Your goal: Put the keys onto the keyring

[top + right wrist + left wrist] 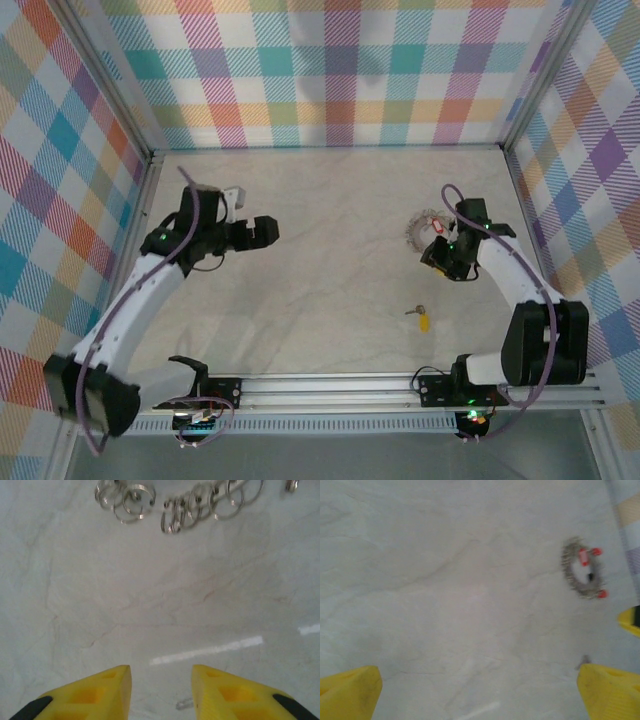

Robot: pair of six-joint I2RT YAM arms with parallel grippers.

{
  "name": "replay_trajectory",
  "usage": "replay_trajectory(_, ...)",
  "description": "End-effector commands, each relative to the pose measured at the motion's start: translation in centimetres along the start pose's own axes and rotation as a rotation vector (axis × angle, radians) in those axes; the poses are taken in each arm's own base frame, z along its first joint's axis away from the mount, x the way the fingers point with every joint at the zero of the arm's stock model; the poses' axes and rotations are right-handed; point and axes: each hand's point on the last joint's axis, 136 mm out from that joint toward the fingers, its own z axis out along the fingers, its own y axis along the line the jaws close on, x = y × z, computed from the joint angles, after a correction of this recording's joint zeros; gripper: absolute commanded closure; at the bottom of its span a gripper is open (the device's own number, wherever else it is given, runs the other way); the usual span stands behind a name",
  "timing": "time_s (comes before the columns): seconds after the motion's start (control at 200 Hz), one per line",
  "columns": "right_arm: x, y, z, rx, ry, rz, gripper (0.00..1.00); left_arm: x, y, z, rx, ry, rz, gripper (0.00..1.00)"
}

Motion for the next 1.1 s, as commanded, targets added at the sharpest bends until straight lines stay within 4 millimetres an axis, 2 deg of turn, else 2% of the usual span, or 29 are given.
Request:
replay_trajectory(0.0, -1.6, -0.1, 0.4, 0.055, -0.005, 0.06, 0.67, 2.4, 3.2, 2.0, -0.147, 0.137, 0.057, 0.0)
replay_trajectory(0.065, -2.4, 0.5, 1.0, 0.061, 0.015, 0.057, 0.77, 2.9, 4.7, 3.2, -0.19, 0.124, 0.062, 0.0)
replay_trajectory(0.165, -3.6, 1.3, 1.9, 0.078, 0.049, 0.027, 0.78, 4.7, 6.5, 4.6, -0.236, 0.15, 0.054, 0.0)
replay_trajectory(0.275, -5.0, 1.6, 2.5, 0.106, 0.041, 0.01, 0.78, 5.8, 7.1, 4.7, -0.258, 0.206, 0.077, 0.0)
replay_trajectory(0.43, -7.0, 0.8, 3.9, 0.193, 0.051, -0.005, 0.82, 6.2, 7.4, 5.2, -0.266, 0.211, 0.059, 0.0)
replay_trajectory(0.58, -7.2, 0.2, 5.5, 0.228, 0.087, -0.013, 0.82, 6.9, 8.2, 5.6, -0.3, 0.236, 0.07, 0.0)
replay_trajectory(0.73, -6.6, -0.8, 6.9, 0.258, 0.113, -0.019, 0.8, 7.2, 7.9, 6.0, -0.296, 0.25, 0.087, 0.0)
replay_trajectory(0.88, -6.2, -1.5, 7.3, 0.266, 0.119, -0.025, 0.79, 7.4, 8.0, 6.0, -0.311, 0.257, 0.094, 0.0)
replay_trajectory(1.095, -5.9, -1.5, 7.5, 0.248, 0.132, -0.028, 0.78, 7.8, 7.7, 6.4, -0.301, 0.276, 0.111, 0.0)
